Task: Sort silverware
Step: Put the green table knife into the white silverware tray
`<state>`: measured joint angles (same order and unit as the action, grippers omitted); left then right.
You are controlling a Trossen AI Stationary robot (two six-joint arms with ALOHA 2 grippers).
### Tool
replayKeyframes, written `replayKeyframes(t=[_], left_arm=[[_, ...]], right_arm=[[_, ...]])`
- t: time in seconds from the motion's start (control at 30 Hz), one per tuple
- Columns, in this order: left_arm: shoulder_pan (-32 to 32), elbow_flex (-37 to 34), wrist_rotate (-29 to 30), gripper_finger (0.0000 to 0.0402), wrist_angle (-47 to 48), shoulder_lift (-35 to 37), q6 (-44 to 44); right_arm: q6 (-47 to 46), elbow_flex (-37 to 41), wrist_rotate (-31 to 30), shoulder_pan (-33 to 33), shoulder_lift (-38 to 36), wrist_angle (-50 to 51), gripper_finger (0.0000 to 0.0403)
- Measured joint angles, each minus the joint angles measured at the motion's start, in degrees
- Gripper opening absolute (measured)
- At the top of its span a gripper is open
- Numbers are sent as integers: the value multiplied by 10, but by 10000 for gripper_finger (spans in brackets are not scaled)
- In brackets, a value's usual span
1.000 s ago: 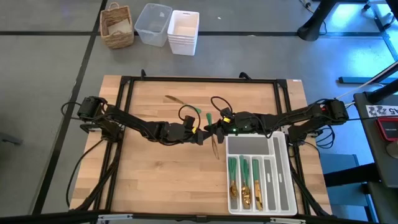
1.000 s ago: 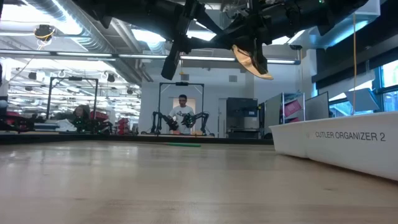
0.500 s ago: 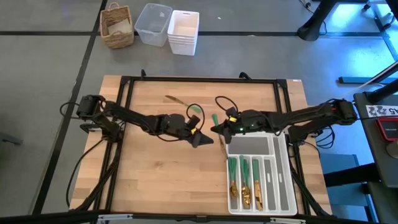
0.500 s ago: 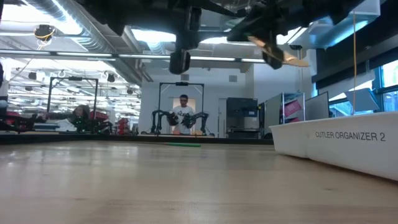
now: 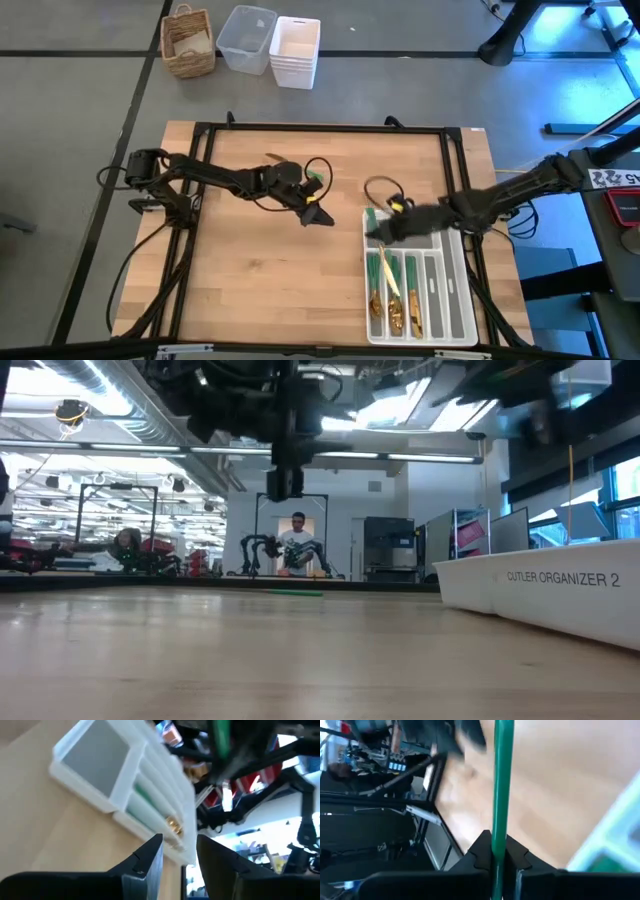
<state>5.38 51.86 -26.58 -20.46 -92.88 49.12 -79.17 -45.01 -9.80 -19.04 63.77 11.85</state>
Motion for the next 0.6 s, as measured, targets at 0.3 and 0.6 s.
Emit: replayKeyframes(t=[0.3,0.6], left_arm=[[30,0,-31,114,91,0,-61],[30,0,-32,114,100,0,-73]], right_arm=[[-295,0,-140,-223,40,87,11],[-502,0,-167,-348,102,237,11]])
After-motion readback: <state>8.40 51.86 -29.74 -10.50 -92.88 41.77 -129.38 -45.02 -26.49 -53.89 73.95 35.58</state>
